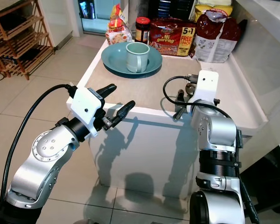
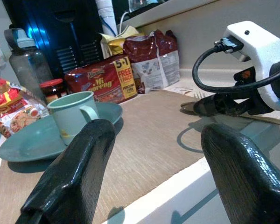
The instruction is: Setting the table
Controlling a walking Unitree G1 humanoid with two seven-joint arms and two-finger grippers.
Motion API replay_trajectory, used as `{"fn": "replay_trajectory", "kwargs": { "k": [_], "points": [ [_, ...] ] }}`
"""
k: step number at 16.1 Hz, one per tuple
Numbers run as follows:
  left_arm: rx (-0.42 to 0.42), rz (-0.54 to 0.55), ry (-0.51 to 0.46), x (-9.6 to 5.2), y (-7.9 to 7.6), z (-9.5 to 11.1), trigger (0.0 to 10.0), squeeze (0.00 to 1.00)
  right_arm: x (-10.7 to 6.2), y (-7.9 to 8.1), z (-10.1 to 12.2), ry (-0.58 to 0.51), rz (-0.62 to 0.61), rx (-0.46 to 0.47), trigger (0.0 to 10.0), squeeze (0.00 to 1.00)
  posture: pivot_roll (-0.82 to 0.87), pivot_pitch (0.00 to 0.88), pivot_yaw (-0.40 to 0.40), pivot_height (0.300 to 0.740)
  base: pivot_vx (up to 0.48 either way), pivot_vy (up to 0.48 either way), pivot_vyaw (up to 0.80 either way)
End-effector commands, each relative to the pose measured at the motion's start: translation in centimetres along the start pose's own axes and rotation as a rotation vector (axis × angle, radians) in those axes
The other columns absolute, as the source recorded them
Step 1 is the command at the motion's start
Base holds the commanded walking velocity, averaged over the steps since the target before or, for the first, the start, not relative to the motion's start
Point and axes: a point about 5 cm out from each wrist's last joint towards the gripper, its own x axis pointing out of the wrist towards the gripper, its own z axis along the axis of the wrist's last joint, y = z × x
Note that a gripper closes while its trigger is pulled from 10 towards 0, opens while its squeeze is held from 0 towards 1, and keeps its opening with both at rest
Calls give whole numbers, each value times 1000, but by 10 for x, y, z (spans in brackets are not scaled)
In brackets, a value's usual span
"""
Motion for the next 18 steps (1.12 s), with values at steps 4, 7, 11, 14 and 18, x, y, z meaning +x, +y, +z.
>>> {"fn": "replay_trajectory", "kwargs": {
  "k": [4,7,11,14,18],
  "points": [
    [10,-21,-22,2,-2,6,10000,0,-6,9,13,-23,23,-60,10000,0,64,2,-58,740,0,0,0],
    [15,-25,-23,3,0,7,10000,0,-3,-4,14,3,-2,-105,10000,0,66,1,-59,740,0,0,0],
    [16,-35,-30,3,-1,8,10000,0,-2,-22,8,79,34,-78,10000,0,64,0,-57,740,0,0,0],
    [-6,-73,-40,4,-4,10,10000,0,0,-26,0,137,72,-59,10000,0,62,0,-52,740,0,0,0],
    [-104,-182,-50,3,-13,14,10000,0,0,-35,2,140,56,-39,10000,0,59,0,-42,740,0,0,0]
  ]
}}
